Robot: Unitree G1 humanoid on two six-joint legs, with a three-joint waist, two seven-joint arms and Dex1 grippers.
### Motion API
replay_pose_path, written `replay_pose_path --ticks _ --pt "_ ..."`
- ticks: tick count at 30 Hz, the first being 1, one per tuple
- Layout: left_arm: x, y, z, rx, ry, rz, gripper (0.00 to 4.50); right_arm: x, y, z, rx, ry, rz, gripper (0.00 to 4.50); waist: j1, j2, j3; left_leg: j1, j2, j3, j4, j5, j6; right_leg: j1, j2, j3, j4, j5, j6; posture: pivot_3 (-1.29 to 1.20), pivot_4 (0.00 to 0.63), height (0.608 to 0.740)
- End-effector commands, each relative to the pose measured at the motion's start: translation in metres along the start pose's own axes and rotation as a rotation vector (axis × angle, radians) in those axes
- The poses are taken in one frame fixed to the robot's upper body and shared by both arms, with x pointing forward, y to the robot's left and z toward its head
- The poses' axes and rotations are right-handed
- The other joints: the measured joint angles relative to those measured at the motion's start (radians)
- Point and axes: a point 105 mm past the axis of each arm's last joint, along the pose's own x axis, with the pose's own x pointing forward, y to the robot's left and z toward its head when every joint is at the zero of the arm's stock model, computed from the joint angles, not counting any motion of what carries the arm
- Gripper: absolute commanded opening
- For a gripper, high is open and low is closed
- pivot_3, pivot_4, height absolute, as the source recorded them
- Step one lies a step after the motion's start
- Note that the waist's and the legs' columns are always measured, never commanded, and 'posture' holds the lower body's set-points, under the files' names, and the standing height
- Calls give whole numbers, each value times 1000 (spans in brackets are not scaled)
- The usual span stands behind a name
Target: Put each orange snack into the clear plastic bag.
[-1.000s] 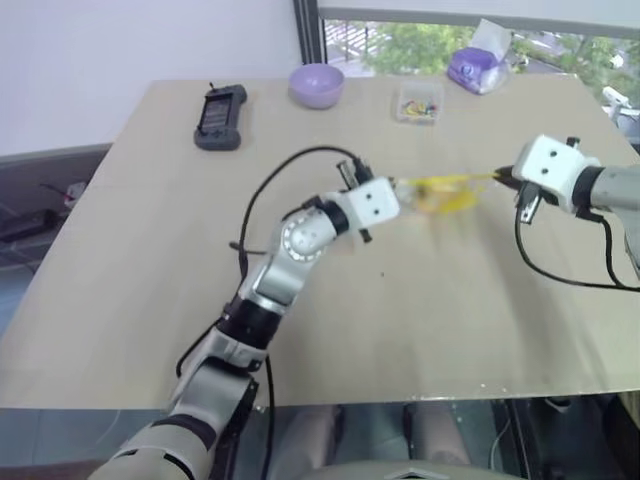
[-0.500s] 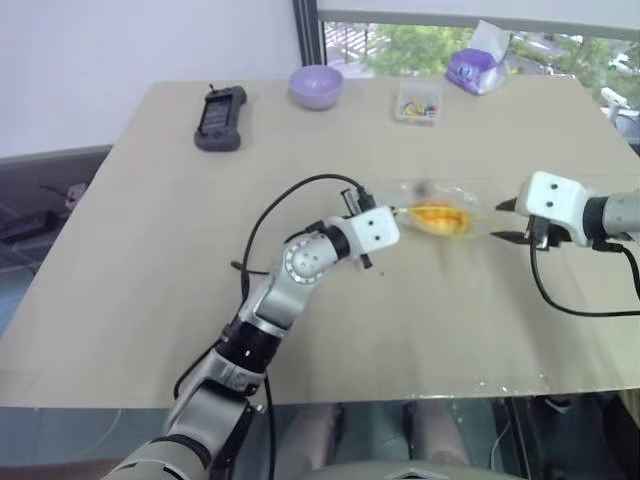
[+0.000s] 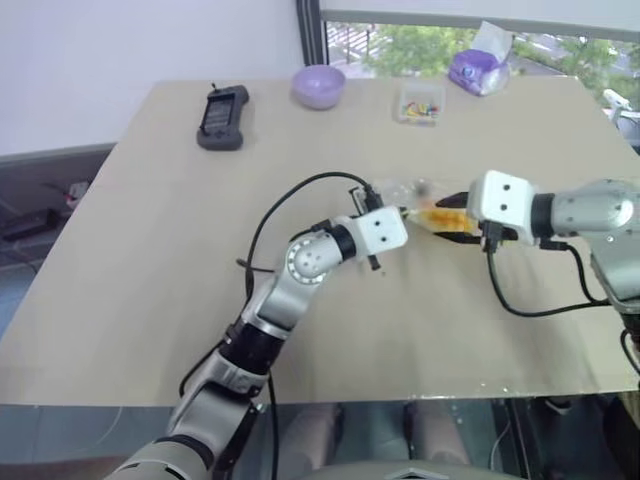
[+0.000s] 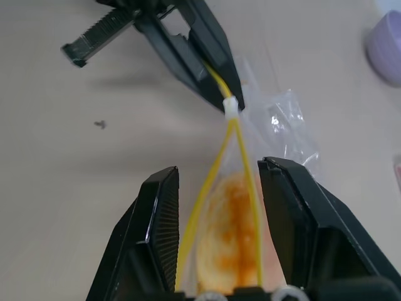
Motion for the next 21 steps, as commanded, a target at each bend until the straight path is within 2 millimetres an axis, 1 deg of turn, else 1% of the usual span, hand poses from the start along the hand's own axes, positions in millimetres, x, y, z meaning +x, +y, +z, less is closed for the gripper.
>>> replay_pose_path --ticks 1,6,10,15,21 --pt "-1 2 17 23 -59 5 0 0 -15 11 -87 -18 -71 2177 0 0 0 0 0 0 0 0 0 0 0 0 0 0 0 0 150 740" --pt "-3 1 16 28 -55 -1 0 9 -22 15 -114 -41 -108 2177 -2 0 0 0 0 0 0 0 0 0 0 0 0 0 0 0 150 740" --pt "-4 1 16 34 -54 -6 0 13 -26 18 -125 -59 -122 2177 -2 0 0 0 0 0 0 0 0 0 0 0 0 0 0 0 150 740" --pt "-3 1 14 57 -45 -21 0 18 -23 20 -131 -67 -103 2177 -2 0 0 0 0 0 0 0 0 0 0 0 0 0 0 0 150 740" --pt "-5 2 11 65 -32 -25 0 20 -17 18 -121 -65 -85 2177 -3 0 0 0 0 0 0 0 0 0 0 0 0 0 0 0 150 740"
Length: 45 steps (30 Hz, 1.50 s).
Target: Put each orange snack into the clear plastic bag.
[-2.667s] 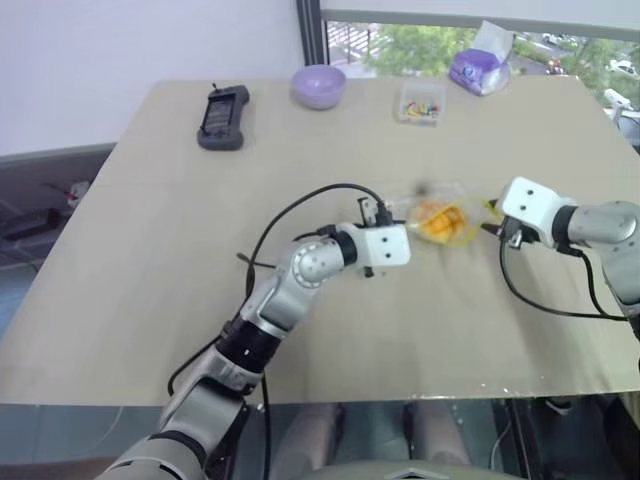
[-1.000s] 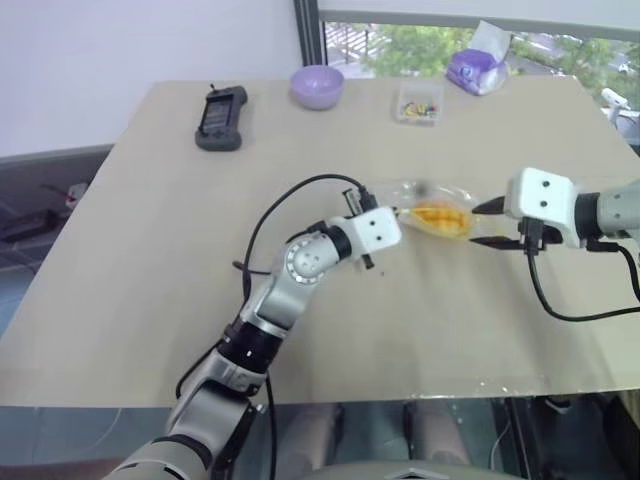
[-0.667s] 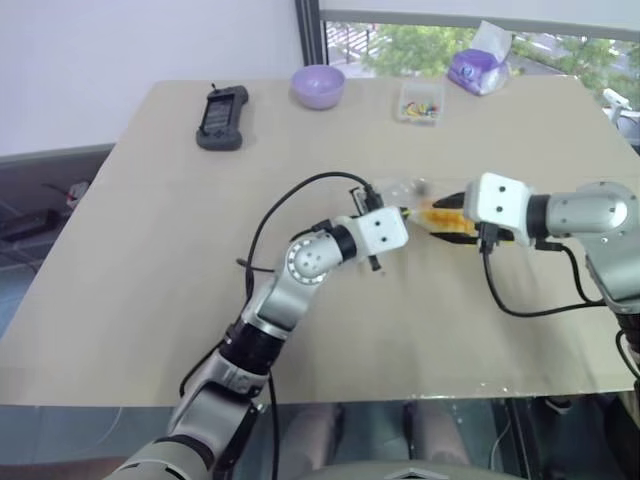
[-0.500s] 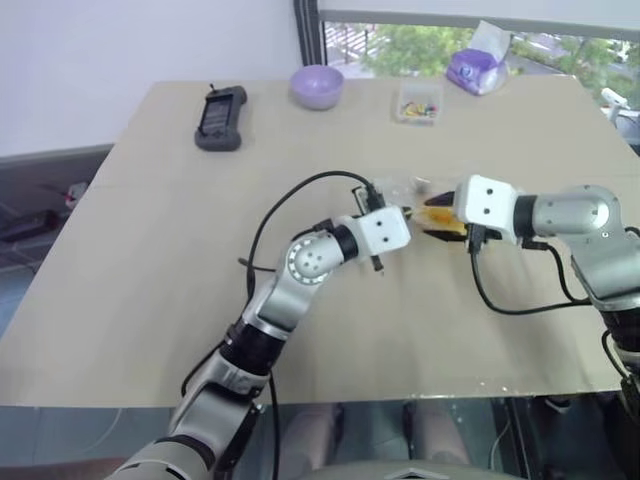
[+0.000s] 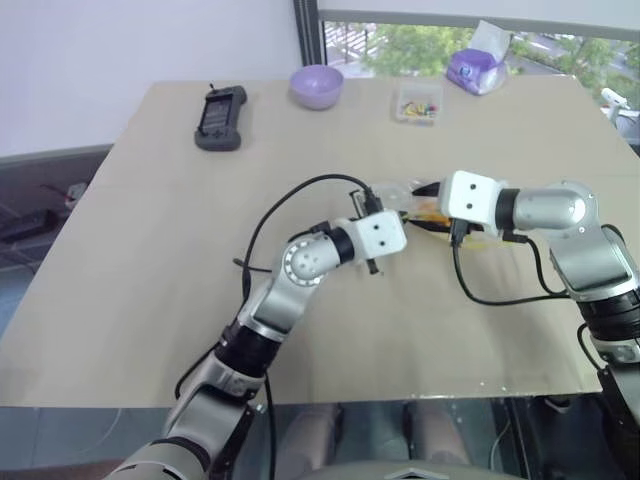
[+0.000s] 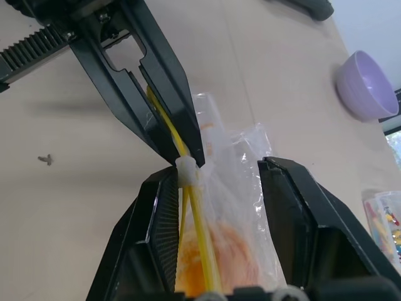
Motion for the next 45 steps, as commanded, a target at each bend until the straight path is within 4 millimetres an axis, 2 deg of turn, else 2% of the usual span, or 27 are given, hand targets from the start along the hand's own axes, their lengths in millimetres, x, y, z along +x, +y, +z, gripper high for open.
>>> replay_pose_path --ticks 1,10,13,16,29,33,39,45 --pt "-1 6 14 46 -44 10 0 -3 -4 10 -42 -21 -10 2177 0 0 0 0 0 0 0 0 0 0 0 0 0 0 0 0 150 740" --pt "-4 2 13 27 -35 11 0 0 5 14 -44 -40 18 2177 0 0 0 0 0 0 0 0 0 0 0 0 0 0 0 0 150 740" --pt "-4 2 12 29 -31 10 0 0 7 16 -40 -44 26 1378 0 0 0 0 0 0 0 0 0 0 0 0 0 0 0 0 150 740" --pt "-4 3 12 30 -30 13 0 0 8 14 -35 -36 29 26 0 0 0 0 0 0 0 0 0 0 0 0 0 0 0 0 150 740" --pt "-6 3 12 27 -22 9 0 1 8 14 -44 -43 20 26 0 0 0 0 0 0 0 0 0 0 0 0 0 0 0 0 150 740" --pt "-7 5 10 32 -10 21 0 -3 6 4 -38 3 8 26 0 0 0 0 0 0 0 0 0 0 0 0 0 0 0 0 150 740" --pt "-15 17 -6 41 64 75 0 -13 0 -9 -24 66 -23 26 0 0 0 0 0 0 0 0 0 0 0 0 0 0 0 0 150 740" --pt "-29 31 -40 101 241 124 0 -23 2 -22 -3 116 -37 26 1 0 0 0 0 0 0 0 0 0 0 0 0 0 0 0 150 740"
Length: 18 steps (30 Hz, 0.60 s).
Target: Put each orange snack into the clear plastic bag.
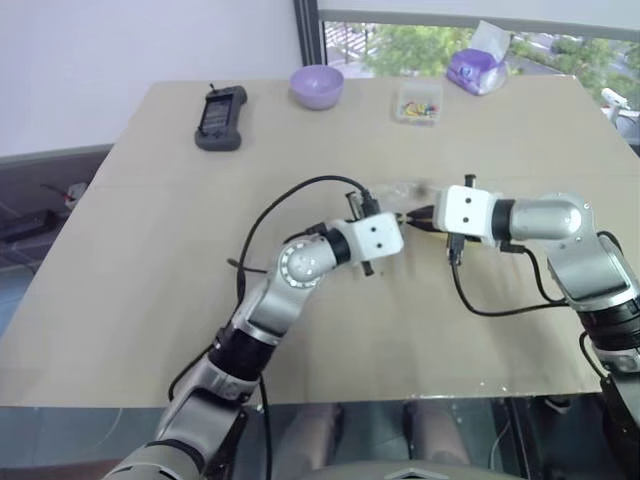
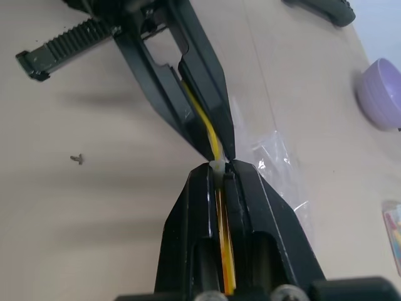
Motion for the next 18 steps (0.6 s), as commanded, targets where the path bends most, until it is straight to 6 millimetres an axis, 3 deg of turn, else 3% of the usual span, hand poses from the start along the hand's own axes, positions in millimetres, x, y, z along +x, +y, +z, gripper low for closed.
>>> replay_pose_path --ticks 1,8,18 --pt "-20 30 -41 40 199 128 0 -23 -13 -20 12 100 -74 26 0 0 0 0 0 0 0 0 0 0 0 0 0 0 0 0 150 740" --pt "-35 50 -76 51 399 215 0 -31 -15 -32 24 152 -96 26 0 0 0 0 -1 0 0 0 0 0 0 0 0 0 0 0 150 740" --pt "-42 55 -90 28 499 252 0 -40 -16 -44 36 215 -112 26 0 0 0 0 -1 0 0 0 0 0 0 0 0 0 0 0 150 740"
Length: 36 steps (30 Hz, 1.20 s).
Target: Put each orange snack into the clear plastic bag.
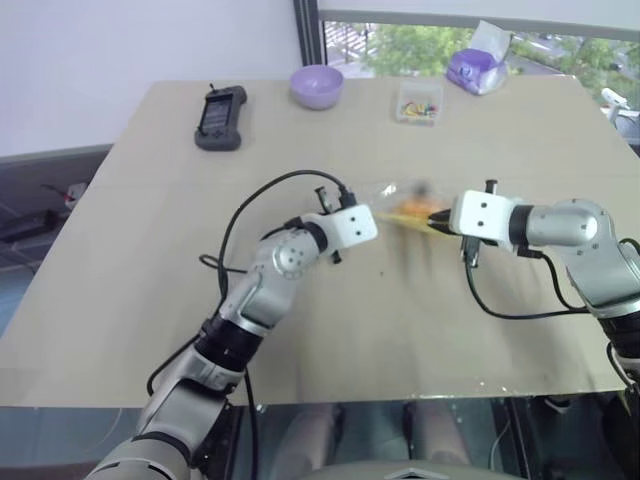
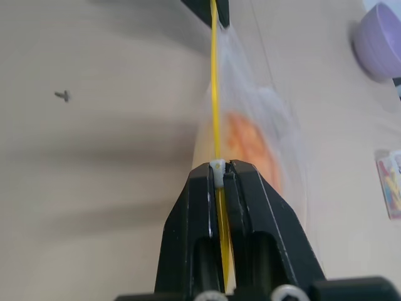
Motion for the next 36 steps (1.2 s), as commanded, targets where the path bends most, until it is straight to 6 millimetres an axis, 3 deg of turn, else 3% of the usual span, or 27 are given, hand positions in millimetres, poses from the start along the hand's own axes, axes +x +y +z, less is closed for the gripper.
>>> replay_pose_path --ticks 1,10,18,23,27,30,32,36 --pt "-13 32 -42 -17 177 128 0 -23 -18 -21 18 108 -83 26 0 0 0 0 0 0 0 0 0 0 0 0 0 0 0 0 150 740" --pt "-6 31 -25 2 102 123 0 -32 -22 -36 46 196 -96 26 1 0 0 0 0 0 0 0 0 0 0 0 0 0 0 0 150 740" --pt "-4 32 -20 7 76 124 0 -32 -29 -34 30 180 -138 26 0 0 0 0 0 0 0 0 0 0 0 0 0 0 0 0 150 740" --pt "7 62 12 -16 -46 254 0 -34 -76 -15 -51 90 -394 26 1 0 0 0 0 0 0 0 0 0 0 0 0 0 0 0 150 740" --pt "1 122 54 -39 -209 531 0 -48 -121 10 -173 -5 -633 26 1 -1 0 -1 0 0 0 0 0 -2 -1 0 1 0 0 0 150 740" --pt "-11 153 78 -51 -312 667 0 -60 -139 24 -223 -57 -742 26 0 -1 1 -2 1 1 -1 0 0 -3 -1 0 -1 0 0 0 150 740" --pt "-14 161 84 -54 -344 698 0 -60 -140 24 -216 -68 -745 26 0 -1 1 -2 0 1 -2 0 0 -3 -2 0 -3 0 0 0 150 740" --pt "0 129 74 -13 -314 537 0 -43 -110 10 -134 -50 -565 26 -2 -1 0 -2 -2 1 -3 0 0 -1 -1 0 -5 0 0 0 150 740"
